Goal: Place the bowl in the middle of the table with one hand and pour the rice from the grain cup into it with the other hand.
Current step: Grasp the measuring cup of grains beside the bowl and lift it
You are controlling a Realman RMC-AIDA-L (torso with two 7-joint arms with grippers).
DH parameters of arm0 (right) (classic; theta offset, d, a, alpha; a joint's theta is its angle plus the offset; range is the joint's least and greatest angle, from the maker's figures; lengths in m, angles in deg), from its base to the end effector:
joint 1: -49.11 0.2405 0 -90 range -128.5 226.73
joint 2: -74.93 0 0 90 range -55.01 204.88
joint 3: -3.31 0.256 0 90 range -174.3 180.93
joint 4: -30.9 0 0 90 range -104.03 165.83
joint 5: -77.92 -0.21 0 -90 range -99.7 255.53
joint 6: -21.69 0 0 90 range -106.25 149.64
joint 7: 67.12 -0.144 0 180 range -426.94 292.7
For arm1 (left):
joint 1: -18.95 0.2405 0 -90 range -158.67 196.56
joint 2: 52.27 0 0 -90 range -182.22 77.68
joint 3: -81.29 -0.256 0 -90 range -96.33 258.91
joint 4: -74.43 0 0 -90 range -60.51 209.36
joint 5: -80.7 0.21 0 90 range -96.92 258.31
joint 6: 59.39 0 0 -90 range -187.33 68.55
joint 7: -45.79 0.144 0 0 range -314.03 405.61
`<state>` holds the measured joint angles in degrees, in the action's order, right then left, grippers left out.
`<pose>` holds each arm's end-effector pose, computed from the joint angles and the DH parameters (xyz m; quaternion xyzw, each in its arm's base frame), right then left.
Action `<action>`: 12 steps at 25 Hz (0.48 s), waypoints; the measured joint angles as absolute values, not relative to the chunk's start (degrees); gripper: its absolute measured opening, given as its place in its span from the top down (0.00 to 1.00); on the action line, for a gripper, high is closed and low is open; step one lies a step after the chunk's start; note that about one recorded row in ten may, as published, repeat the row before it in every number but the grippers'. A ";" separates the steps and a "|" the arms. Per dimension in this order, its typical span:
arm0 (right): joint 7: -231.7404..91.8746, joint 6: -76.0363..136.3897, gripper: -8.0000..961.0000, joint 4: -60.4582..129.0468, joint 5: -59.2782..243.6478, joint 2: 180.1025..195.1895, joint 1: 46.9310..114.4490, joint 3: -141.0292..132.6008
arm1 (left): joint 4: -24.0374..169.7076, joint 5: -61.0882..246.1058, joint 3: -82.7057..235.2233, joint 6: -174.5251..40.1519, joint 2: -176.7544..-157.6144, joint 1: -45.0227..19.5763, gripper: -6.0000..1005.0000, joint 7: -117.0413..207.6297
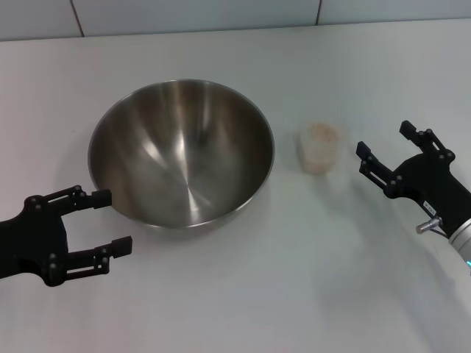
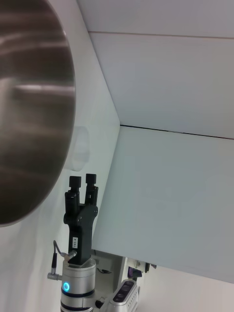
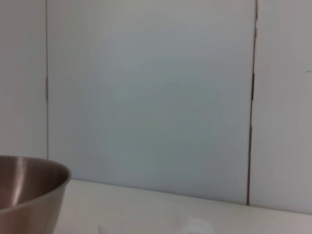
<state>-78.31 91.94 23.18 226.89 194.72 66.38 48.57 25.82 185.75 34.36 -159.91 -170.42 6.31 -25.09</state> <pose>0.3390 0.2683 -0.0547 -0.7880 0.2091 0.2695 0.5125 -0.2996 0.2479 0.0297 -0.9433 -0.1572 -0.2596 0.1344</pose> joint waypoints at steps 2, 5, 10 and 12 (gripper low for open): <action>-78.22 91.67 0.14 23.21 226.89 194.73 66.50 48.82 | 25.82 185.75 34.36 -159.97 -170.42 6.43 0.19 -25.07; -78.19 91.42 0.14 23.31 226.89 194.73 66.76 49.22 | 25.82 185.75 34.35 -160.16 -170.44 6.50 0.19 -25.07; -78.16 90.11 0.14 23.27 226.89 194.69 67.29 49.79 | 25.82 185.75 34.36 -160.52 -170.47 6.49 0.19 -25.07; -78.15 89.22 0.14 23.19 226.89 194.67 67.56 50.40 | 25.82 185.75 34.36 -160.56 -170.48 6.49 0.19 -25.04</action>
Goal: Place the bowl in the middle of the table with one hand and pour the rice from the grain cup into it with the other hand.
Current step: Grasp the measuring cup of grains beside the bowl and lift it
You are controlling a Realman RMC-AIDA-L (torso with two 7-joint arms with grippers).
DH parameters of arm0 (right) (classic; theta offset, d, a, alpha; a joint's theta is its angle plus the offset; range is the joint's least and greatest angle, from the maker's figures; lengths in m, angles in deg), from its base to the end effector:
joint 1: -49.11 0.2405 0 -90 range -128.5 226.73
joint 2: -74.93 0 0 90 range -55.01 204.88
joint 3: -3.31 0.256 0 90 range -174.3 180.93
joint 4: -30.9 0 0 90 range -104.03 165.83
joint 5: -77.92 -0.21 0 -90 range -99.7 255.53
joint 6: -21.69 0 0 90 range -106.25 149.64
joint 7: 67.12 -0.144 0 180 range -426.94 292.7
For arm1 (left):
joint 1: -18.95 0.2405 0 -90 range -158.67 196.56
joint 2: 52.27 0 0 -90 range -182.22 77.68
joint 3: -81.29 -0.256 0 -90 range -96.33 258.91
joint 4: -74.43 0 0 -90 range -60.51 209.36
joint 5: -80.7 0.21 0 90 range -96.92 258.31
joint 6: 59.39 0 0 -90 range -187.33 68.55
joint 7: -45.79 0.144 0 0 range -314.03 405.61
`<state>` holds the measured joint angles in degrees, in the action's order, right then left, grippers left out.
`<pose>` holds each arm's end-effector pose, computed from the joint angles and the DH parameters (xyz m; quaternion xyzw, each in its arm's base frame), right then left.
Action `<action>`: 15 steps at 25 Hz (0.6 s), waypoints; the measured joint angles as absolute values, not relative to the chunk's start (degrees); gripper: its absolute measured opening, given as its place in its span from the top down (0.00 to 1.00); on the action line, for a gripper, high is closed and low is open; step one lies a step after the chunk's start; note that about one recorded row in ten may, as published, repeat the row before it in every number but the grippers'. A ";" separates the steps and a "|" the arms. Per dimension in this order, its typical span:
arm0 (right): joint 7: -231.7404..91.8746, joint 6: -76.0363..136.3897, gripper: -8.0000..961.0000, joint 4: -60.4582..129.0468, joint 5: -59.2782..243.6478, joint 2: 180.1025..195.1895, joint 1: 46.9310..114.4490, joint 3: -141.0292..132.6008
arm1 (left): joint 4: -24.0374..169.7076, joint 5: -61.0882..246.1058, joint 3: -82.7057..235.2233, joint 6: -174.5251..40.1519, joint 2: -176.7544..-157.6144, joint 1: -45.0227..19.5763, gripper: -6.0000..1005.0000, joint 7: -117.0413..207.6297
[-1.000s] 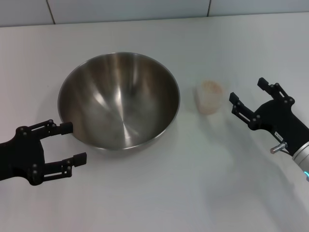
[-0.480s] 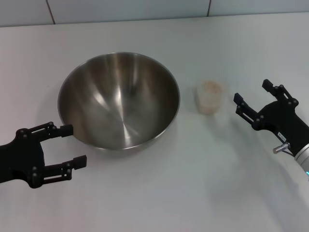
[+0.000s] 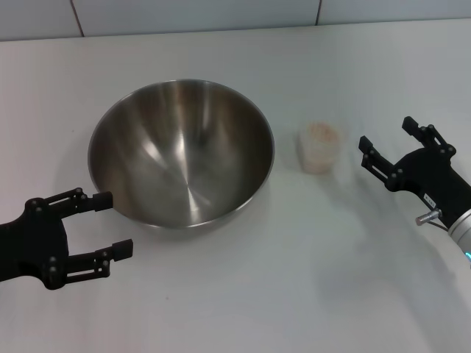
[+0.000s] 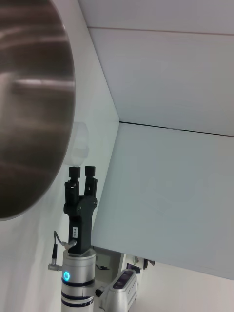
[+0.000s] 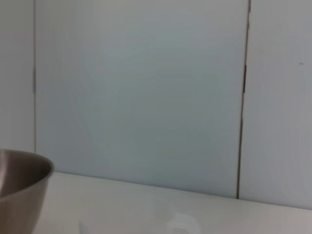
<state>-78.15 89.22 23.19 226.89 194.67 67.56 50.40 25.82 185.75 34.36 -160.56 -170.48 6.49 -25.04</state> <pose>0.3414 0.2778 -0.0534 -0.7847 0.2179 0.2565 0.5206 -0.2992 0.2456 0.0294 -0.9432 -0.1567 -0.2624 0.1300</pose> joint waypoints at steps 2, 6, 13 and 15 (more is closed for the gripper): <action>-78.15 88.81 0.14 23.17 226.89 194.66 67.79 50.73 | 25.82 185.74 34.36 -160.56 -170.48 6.48 0.19 -25.02; -78.13 88.64 0.14 23.16 226.89 194.64 68.29 50.85 | 25.82 185.73 34.36 -160.60 -170.48 6.40 0.19 -24.96; -78.12 86.93 0.14 23.16 226.89 194.64 69.43 50.86 | 25.80 185.72 34.36 -160.66 -170.48 6.26 0.19 -25.01; -78.13 86.49 0.14 23.16 226.89 194.64 69.59 50.86 | 25.66 185.72 34.36 -160.71 -170.48 6.36 0.19 -25.08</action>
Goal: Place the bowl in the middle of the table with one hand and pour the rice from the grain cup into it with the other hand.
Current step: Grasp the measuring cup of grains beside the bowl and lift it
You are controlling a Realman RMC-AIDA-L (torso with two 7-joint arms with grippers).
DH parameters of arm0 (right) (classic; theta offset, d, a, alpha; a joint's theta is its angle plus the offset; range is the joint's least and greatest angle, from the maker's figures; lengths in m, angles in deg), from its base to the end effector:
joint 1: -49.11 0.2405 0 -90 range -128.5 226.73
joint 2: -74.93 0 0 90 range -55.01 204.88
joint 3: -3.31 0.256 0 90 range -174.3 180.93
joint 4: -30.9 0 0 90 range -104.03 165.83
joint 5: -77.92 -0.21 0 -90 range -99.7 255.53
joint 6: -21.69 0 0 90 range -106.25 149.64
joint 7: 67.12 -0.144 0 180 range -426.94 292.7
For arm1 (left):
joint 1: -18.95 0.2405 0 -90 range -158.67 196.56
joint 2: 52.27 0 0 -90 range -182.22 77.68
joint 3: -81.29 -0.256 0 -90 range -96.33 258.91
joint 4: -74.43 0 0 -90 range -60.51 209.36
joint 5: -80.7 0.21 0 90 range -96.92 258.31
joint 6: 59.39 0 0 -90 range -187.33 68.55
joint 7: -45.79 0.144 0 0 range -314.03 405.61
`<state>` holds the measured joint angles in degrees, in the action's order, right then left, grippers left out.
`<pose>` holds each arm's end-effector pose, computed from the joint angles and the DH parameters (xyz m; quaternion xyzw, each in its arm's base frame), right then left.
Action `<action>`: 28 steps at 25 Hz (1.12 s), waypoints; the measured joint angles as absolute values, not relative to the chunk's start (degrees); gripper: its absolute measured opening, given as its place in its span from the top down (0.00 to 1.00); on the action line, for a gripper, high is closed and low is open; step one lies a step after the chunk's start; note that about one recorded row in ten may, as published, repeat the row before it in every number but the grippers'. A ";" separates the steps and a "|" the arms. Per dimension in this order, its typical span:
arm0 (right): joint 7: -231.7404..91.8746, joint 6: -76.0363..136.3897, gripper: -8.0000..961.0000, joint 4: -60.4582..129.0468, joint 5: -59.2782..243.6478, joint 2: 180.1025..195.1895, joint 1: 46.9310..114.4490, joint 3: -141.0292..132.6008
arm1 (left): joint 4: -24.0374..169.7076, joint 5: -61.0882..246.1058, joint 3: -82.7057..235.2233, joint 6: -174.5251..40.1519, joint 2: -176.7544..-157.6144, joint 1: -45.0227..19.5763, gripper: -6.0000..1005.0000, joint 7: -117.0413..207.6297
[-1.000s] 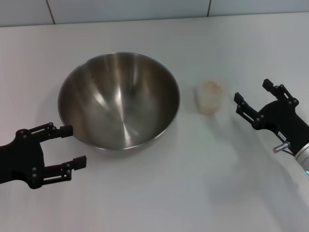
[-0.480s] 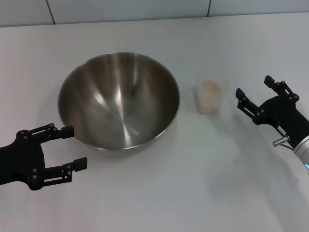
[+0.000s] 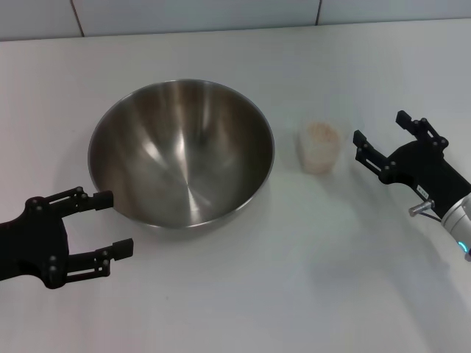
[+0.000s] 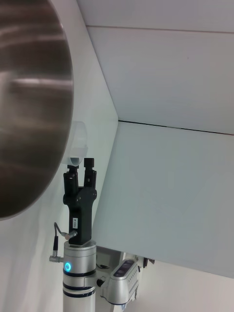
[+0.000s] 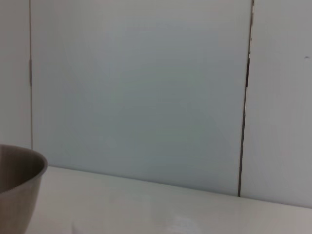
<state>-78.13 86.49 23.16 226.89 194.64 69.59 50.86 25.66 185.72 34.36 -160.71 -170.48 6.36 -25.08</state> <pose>0.3378 0.2905 -0.0554 -0.7897 0.2182 0.2468 0.5176 -0.2981 0.2463 0.0298 -0.9436 -0.1544 -0.2628 0.1292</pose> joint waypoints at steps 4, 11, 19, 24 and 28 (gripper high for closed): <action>-78.19 86.20 0.14 23.16 226.89 194.64 69.77 50.87 | 25.59 185.72 34.36 -160.75 -170.48 6.44 0.19 -25.10; -78.43 84.77 0.14 23.10 226.89 194.64 70.44 50.86 | 25.41 185.73 34.36 -161.04 -170.57 6.47 0.19 -25.31; -78.50 83.72 0.14 22.82 226.89 194.64 71.09 50.86 | 25.58 185.73 34.36 -161.12 -170.57 6.15 0.19 -25.34; -78.51 83.65 0.14 22.81 226.89 194.64 71.33 51.27 | 25.53 185.73 34.36 -161.17 -170.57 6.12 0.19 -25.36; -78.53 83.54 0.14 22.81 226.89 194.64 71.47 51.68 | 25.44 185.73 34.36 -161.18 -170.57 6.08 0.19 -25.44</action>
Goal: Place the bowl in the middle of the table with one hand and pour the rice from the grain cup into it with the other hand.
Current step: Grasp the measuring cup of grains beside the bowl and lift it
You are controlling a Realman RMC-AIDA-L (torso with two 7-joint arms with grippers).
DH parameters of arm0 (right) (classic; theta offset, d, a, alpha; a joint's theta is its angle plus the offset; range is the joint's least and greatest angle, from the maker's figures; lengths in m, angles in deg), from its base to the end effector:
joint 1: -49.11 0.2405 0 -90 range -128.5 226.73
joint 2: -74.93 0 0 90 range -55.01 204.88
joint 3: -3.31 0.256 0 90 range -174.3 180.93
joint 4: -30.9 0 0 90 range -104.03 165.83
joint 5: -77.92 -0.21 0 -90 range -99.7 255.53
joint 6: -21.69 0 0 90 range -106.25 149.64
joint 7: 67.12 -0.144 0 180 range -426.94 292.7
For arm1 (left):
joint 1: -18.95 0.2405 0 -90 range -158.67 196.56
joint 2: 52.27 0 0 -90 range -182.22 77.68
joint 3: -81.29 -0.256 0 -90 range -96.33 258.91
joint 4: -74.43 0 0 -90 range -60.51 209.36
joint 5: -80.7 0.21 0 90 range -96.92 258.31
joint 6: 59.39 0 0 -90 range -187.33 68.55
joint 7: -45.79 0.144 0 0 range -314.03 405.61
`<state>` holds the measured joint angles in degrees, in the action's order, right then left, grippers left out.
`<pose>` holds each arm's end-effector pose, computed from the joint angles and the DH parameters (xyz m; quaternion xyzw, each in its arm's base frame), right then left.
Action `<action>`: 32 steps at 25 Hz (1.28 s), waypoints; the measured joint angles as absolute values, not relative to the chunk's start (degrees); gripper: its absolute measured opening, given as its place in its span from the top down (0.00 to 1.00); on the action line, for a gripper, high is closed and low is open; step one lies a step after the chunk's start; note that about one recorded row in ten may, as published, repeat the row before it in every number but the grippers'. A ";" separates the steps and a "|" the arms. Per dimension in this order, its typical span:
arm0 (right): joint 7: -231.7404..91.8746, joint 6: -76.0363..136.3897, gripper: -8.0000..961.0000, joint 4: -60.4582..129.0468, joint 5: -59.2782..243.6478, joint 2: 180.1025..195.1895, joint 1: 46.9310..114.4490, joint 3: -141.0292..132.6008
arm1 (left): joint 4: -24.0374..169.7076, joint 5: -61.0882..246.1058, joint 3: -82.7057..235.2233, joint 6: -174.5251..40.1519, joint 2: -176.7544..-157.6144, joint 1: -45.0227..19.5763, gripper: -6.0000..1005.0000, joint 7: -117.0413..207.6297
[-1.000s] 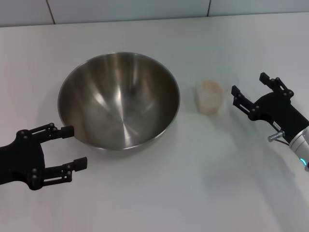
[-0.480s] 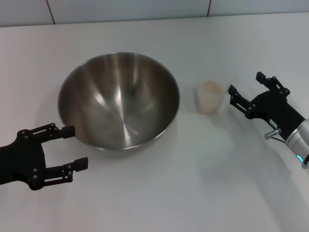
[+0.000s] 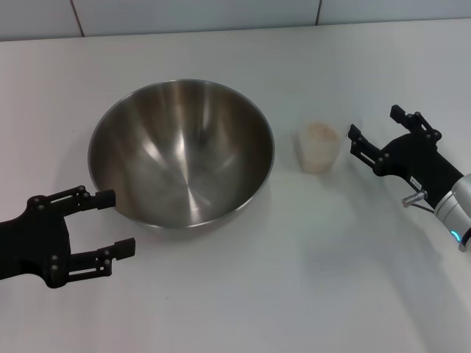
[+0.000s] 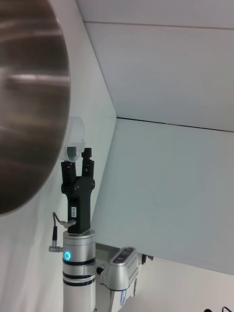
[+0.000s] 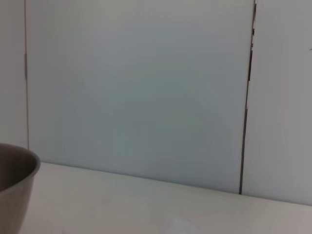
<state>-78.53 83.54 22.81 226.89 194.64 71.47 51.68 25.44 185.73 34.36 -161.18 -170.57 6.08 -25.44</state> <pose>0.3338 0.3030 -0.0574 -0.7915 0.2244 0.2402 0.5153 -0.2956 0.2470 0.0298 -0.9439 -0.1525 -0.2653 0.1246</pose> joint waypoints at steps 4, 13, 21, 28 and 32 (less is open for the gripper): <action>-78.54 83.01 0.14 22.81 226.89 194.64 71.66 51.67 | 25.37 185.73 34.36 -161.17 -170.57 6.01 0.19 -25.47; -78.54 81.94 0.17 22.72 226.89 194.64 72.44 52.21 | 25.36 185.73 34.36 -161.17 -170.64 5.94 0.19 -25.49; -78.55 80.88 0.21 22.65 226.89 194.64 73.16 52.93 | 25.39 185.73 34.36 -161.17 -170.66 5.72 0.19 -25.49; -78.55 80.54 0.24 22.54 226.89 194.64 73.46 53.08 | 25.55 185.73 34.36 -161.17 -170.66 5.28 0.19 -25.49; -78.54 80.54 0.26 22.54 226.89 194.64 73.63 53.07 | 25.48 185.73 34.36 -161.11 -170.66 5.12 0.19 -25.49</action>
